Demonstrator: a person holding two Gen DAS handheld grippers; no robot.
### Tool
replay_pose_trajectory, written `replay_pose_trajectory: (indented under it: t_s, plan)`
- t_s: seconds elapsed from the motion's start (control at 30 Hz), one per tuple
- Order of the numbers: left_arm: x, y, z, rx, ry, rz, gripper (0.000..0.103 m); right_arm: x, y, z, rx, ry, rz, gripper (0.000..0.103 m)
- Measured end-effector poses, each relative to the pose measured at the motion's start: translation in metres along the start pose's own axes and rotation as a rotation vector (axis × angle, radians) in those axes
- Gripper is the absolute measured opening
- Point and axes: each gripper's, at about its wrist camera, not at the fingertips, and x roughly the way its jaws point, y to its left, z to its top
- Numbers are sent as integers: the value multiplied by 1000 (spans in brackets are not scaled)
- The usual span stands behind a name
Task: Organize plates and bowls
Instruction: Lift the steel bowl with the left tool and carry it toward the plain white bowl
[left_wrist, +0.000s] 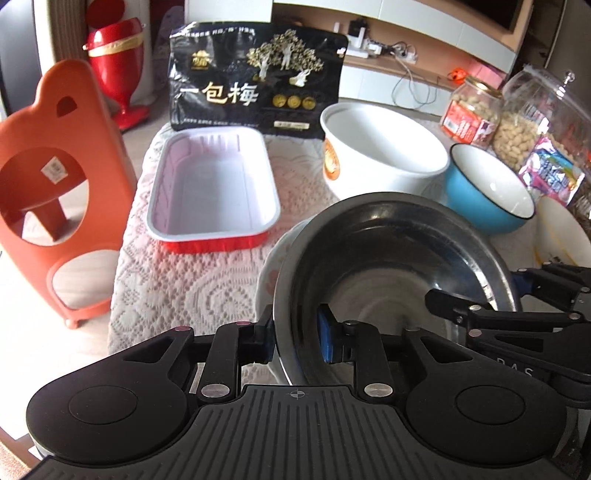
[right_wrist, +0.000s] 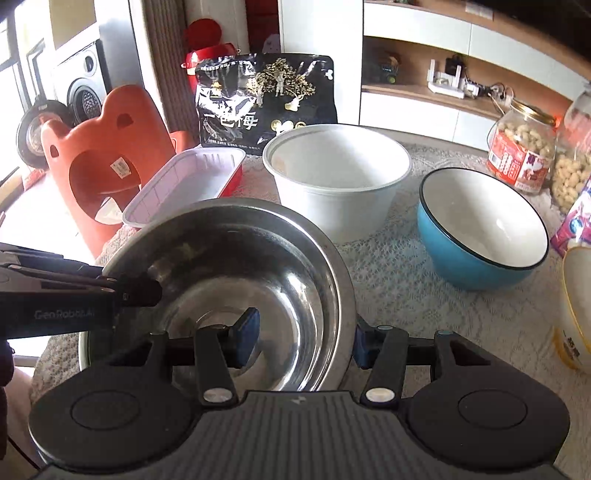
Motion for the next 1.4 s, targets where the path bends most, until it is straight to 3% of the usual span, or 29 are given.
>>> replay_pose_trajectory:
  t_s: [0.13, 0.37, 0.6, 0.73, 0.83, 1.13, 1.23, 1.4]
  plan:
    - [1, -2, -4, 24, -21, 26, 24, 1, -3, -2, 7, 4, -6, 54]
    - [-12, 1, 1, -2, -112, 96, 27, -15, -10, 1, 57, -72, -11, 58]
    - [3, 2, -3, -16, -30, 77, 31, 0, -15, -7, 93, -4, -26, 59]
    - [14, 8, -5, -65, 34, 34, 30, 16, -20, -14, 155, 85, 38, 59]
    - [21, 15, -5, -130, 85, -25, 37, 28, -22, -17, 202, 142, 94, 58]
    - [22, 18, 0, -167, 103, -98, 41, 15, -25, -21, 185, 132, 106, 56]
    - [20, 10, 1, -137, 86, -146, 41, 7, -33, -21, 203, 117, 84, 56]
    - [20, -21, -2, -2, 70, -175, 43, -2, -60, -30, 265, 108, 53, 56]
